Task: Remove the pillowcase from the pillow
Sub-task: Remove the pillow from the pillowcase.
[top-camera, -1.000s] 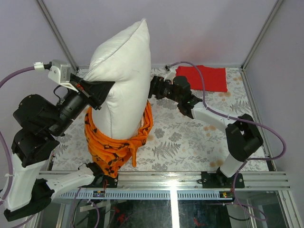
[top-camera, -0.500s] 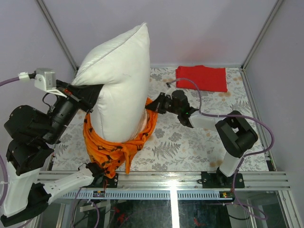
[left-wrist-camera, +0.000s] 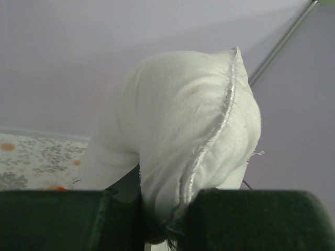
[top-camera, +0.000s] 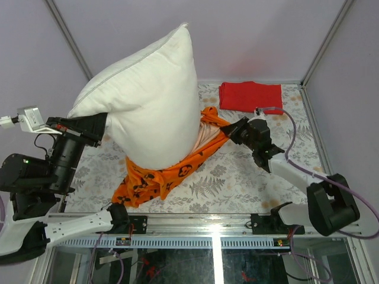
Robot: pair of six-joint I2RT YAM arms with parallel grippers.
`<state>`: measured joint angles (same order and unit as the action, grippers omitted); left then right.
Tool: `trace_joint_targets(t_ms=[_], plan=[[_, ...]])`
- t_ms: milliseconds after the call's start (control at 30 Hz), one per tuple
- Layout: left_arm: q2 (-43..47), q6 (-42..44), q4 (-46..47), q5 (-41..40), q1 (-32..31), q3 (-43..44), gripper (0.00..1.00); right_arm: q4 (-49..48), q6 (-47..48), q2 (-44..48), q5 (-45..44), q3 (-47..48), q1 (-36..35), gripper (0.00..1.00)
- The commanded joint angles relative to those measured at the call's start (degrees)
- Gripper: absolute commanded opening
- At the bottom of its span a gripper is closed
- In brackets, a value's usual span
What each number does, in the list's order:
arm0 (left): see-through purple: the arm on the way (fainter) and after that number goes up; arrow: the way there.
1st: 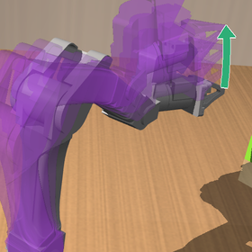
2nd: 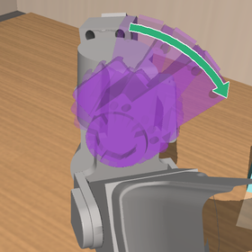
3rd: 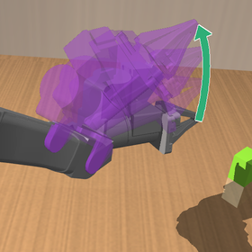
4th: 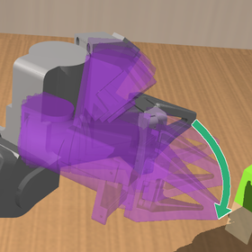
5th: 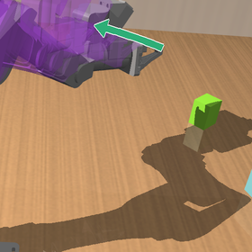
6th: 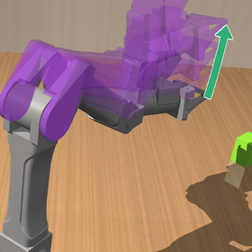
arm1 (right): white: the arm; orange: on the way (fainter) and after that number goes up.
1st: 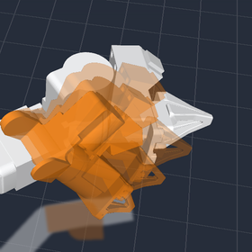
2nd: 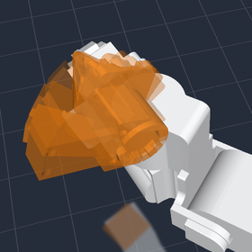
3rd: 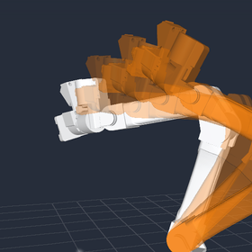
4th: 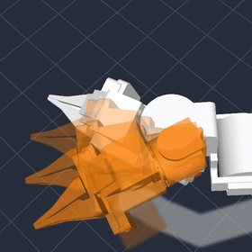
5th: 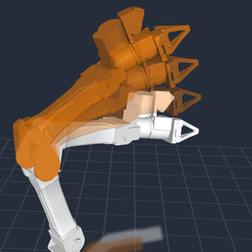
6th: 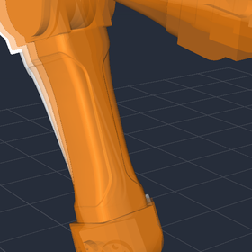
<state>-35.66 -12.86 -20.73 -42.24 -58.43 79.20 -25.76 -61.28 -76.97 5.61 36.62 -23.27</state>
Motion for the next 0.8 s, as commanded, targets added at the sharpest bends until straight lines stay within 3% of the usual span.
trace_joint_targets(t_ms=[0, 67, 133, 167, 233, 333, 433, 533, 633, 767], plan=[[0.4, 7.0, 23.3, -11.3, -8.3, 0.1, 0.0, 6.8, 6.8, 7.5, -14.8, 1.1, 0.4, 0.0], [-2.1, 9.1, 26.7, -13.1, -11.1, -1.0, 0.0, 9.0, 10.9, 7.9, -15.8, 4.0, -1.5, 0.12], [-7.0, 11.0, 27.1, -14.4, -11.7, 0.7, 0.0, 11.6, 17.0, 5.2, -12.7, 9.1, -4.3, 0.59], [-10.4, 11.8, 26.1, -15.4, -11.7, 2.7, 0.0, 14.4, 20.0, 3.3, -12.1, 12.9, -6.1, 0.73], [-17.3, 14.0, 23.4, -16.8, -11.7, 8.2, 0.0, 21.3, 23.8, 1.3, -16.2, 18.4, -9.8, 0.85], [-26.4, 18.2, 21.2, -19.8, -11.6, 16.1, 0.0, 17.6, 22.7, 6.1, -20.0, 15.1, -11.2, 0.93], [-33.6, 24.4, 23.1, -23.5, -9.8, 21.3, 0.0, 11.0, 19.6, 15.9, -23.2, 7.5, -11.3, 0.95], [-40.8, 20.1, 13.4, -22.3, -3.5, 29.5, 0.0, 5.1, 18.0, 24.6, -24.4, 1.3, -13.1, 0.98], [-48.4, 14.3, 4.6, -18.4, 3.1, 38.8, 0.0, 0.8, 19.5, 25.9, -21.8, 0.2, -17.2, 0.98], [-57.8, 18.2, 3.4, -20.5, 6.5, 47.5, 0.0, -2.6, 21.8, 23.0, -18.8, 1.2, -23.2, 0.93]])
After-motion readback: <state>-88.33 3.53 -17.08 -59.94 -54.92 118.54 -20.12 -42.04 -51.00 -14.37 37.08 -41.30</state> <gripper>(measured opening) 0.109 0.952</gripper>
